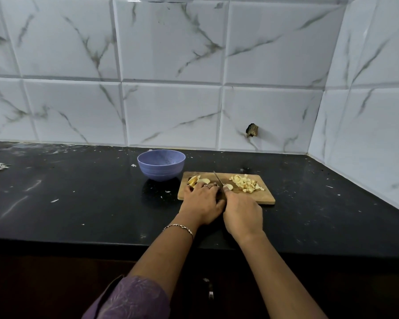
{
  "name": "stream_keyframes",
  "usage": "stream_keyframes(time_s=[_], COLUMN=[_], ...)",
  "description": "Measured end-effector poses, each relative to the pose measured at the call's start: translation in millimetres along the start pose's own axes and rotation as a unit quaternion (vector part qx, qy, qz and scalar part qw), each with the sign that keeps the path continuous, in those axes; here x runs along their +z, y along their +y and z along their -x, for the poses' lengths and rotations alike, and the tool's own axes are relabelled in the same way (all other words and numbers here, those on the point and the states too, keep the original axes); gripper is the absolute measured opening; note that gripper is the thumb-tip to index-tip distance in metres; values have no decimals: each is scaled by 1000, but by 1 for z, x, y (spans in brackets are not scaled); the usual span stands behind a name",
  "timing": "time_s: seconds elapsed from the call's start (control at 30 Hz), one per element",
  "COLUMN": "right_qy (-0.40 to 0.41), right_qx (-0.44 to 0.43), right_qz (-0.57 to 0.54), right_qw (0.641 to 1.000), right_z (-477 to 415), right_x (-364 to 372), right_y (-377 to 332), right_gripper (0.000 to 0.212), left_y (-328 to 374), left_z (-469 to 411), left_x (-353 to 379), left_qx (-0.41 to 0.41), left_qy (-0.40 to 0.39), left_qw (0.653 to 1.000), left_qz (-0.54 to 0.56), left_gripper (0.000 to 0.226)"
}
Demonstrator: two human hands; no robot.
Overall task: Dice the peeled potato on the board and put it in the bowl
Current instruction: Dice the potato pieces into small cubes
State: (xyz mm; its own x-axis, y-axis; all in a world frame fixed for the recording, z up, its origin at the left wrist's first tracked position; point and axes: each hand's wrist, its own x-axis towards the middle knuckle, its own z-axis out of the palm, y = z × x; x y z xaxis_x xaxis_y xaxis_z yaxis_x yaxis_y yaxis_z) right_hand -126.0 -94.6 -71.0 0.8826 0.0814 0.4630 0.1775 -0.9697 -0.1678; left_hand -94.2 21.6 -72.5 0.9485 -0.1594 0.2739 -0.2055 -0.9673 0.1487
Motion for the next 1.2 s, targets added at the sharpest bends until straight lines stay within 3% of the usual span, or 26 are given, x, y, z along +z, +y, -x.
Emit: stream_keyframes(time_s=[0.23,0.47,0.77,0.97,1.2], right_qy=[24,12,-9,-51,-43], right_qx=[47,56,44,-7,-39], right_qz=[-120,-170,-122,-38,14], right_qw=[991,984,992,998,998], right_z=[8,22,24,16,13], right_x=[-9,-18,-19,-22,-20], right_y=[2,1,-7,-19,-24], right_gripper=[45,41,44,33,27], left_y=[-1,0,-2,-2,-6], left_z=[1,3,1,0,-3], left_x=[1,-1,2,0,5], left_qx=[-18,-26,-15,-12,3], left_qy=[30,50,38,36,23], left_qw=[999,998,999,999,999], left_qz=[15,-37,-28,-21,-31], left_gripper=[56,38,38,38,31])
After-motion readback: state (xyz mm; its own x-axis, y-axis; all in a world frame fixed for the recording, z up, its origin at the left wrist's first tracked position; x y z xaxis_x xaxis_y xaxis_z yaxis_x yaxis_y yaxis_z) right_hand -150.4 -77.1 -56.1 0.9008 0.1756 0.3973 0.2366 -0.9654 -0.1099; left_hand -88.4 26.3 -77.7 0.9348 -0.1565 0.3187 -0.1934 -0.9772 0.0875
